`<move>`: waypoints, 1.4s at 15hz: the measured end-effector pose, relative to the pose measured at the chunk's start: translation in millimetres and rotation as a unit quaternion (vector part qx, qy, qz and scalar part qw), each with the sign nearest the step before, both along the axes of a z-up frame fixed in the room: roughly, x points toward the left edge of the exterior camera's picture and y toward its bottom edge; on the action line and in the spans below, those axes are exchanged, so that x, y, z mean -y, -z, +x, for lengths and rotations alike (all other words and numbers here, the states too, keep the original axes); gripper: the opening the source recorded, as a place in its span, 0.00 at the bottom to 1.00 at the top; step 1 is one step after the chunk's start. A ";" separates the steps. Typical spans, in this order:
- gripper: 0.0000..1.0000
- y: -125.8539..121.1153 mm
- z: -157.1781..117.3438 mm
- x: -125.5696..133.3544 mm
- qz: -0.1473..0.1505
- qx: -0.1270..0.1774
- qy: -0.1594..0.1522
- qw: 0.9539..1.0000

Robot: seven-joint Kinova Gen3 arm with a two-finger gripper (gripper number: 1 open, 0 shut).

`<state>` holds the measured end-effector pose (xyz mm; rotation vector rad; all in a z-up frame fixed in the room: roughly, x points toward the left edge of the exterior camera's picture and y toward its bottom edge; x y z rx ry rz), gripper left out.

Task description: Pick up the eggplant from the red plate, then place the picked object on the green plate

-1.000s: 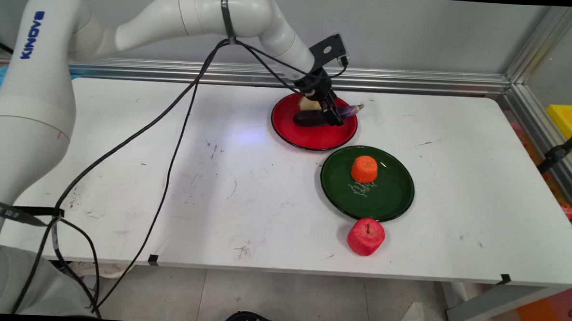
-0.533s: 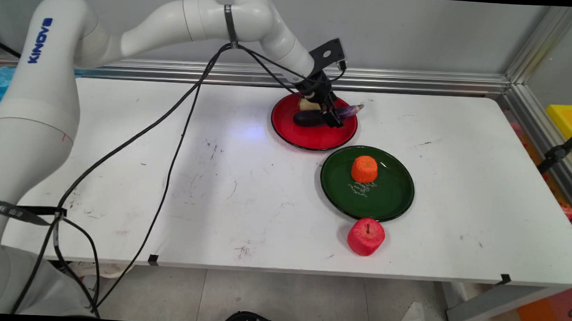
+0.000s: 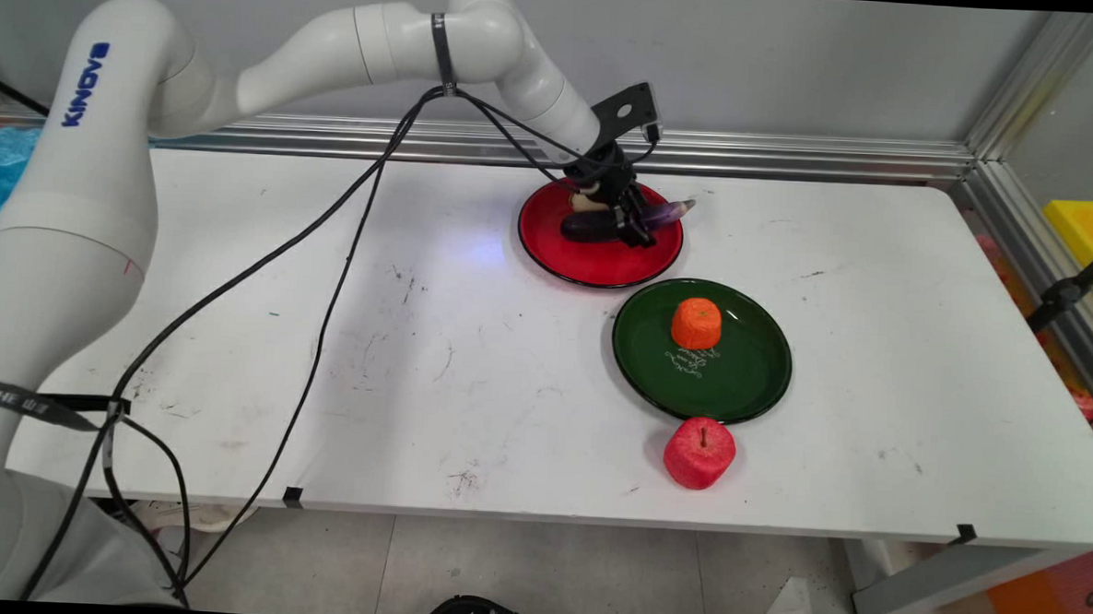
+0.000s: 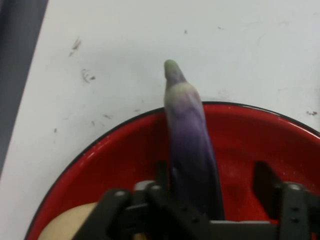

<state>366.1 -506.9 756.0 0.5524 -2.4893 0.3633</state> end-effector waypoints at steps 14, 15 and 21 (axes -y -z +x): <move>0.00 -37.4 -17.4 -10.1 0.016 0.010 0.016 1.000; 0.00 -42.2 -21.6 -12.5 0.018 0.009 0.016 1.000; 0.00 -66.4 -62.4 -32.2 0.033 0.000 0.007 0.999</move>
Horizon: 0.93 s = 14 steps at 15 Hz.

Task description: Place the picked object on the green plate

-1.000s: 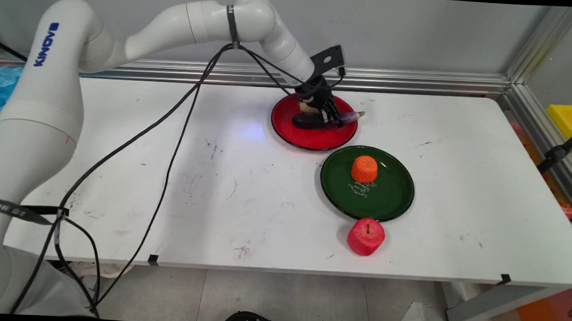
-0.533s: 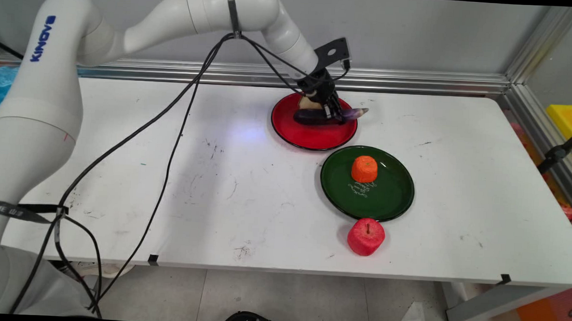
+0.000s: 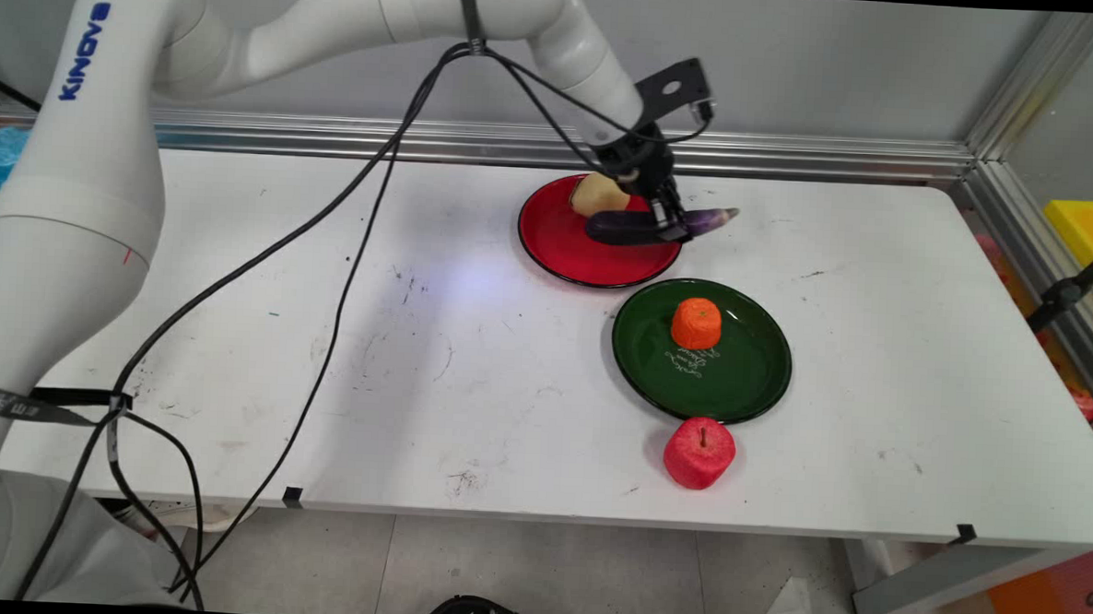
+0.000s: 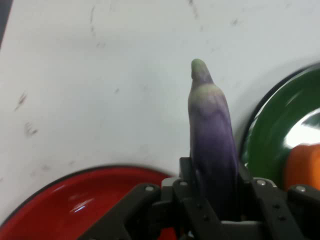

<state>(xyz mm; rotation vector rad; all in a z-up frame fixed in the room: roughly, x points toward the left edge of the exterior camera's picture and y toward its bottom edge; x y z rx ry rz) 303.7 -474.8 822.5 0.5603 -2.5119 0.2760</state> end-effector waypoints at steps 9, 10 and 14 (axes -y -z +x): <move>0.00 -21.8 -83.3 -50.3 0.052 -0.035 -0.028 0.998; 0.00 -22.7 -91.3 -58.1 0.060 -0.038 -0.030 0.997; 0.00 -22.3 -109.4 -79.4 0.079 -0.045 -0.039 0.995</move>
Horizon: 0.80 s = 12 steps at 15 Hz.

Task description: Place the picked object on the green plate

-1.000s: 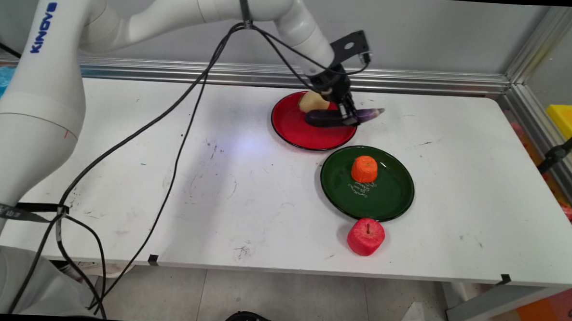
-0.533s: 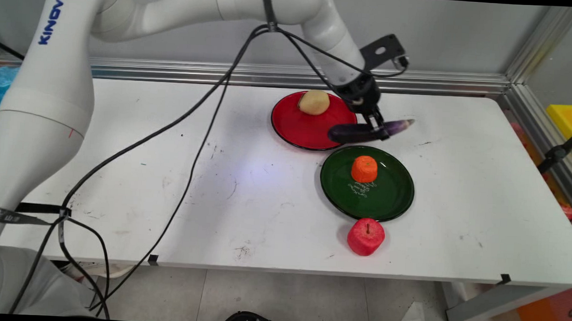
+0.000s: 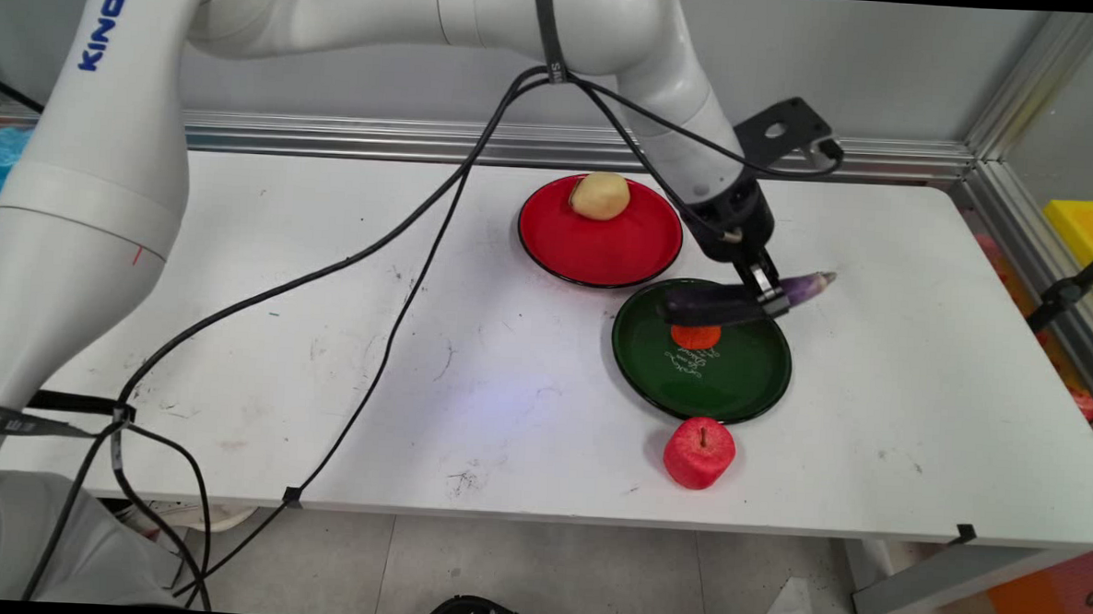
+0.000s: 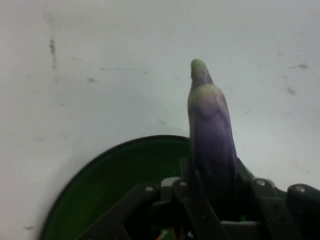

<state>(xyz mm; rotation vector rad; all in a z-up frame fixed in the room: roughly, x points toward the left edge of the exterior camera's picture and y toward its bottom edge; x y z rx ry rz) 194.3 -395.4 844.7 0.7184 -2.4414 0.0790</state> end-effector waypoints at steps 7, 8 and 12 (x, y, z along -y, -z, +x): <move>0.00 18.3 -7.1 -23.2 0.003 -0.006 0.003 1.000; 0.00 24.0 -7.1 -25.2 -0.001 -0.007 0.006 1.000; 0.00 39.6 -8.9 -26.3 -0.014 -0.013 0.015 1.000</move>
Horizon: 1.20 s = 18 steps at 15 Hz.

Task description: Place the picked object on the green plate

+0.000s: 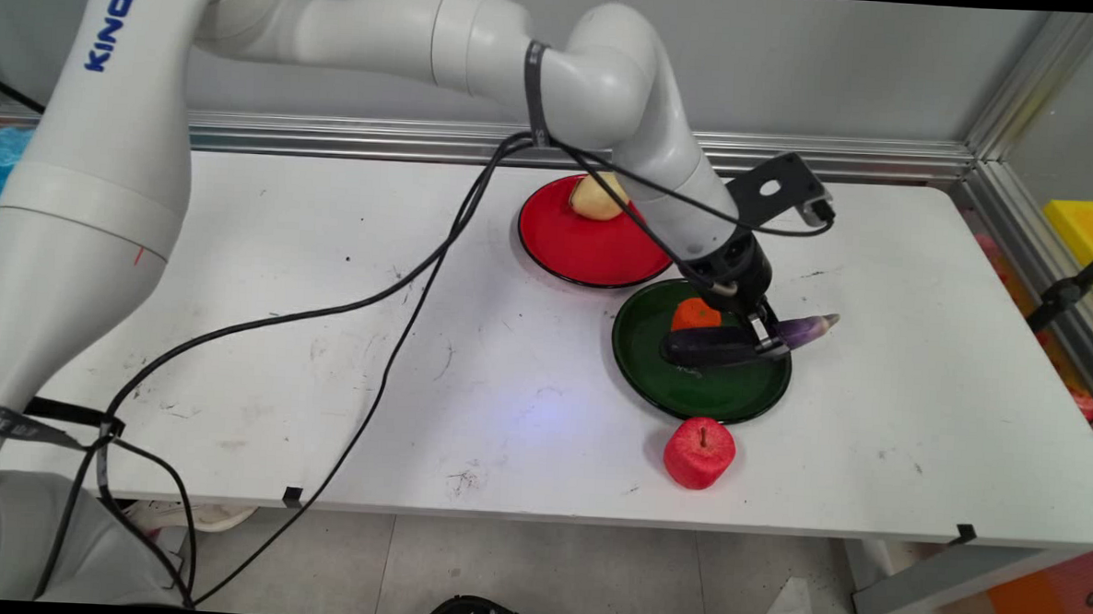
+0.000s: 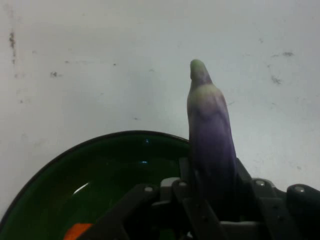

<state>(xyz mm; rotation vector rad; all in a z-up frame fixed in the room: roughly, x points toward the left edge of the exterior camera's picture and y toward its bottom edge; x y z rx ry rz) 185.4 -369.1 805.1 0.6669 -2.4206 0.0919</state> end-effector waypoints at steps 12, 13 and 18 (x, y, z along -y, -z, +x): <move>0.00 38.6 -0.4 2.9 -0.033 -0.007 0.012 0.999; 0.00 39.6 -0.4 2.5 -0.033 -0.007 0.013 0.999; 1.00 41.8 0.0 0.4 -0.034 -0.008 0.016 0.999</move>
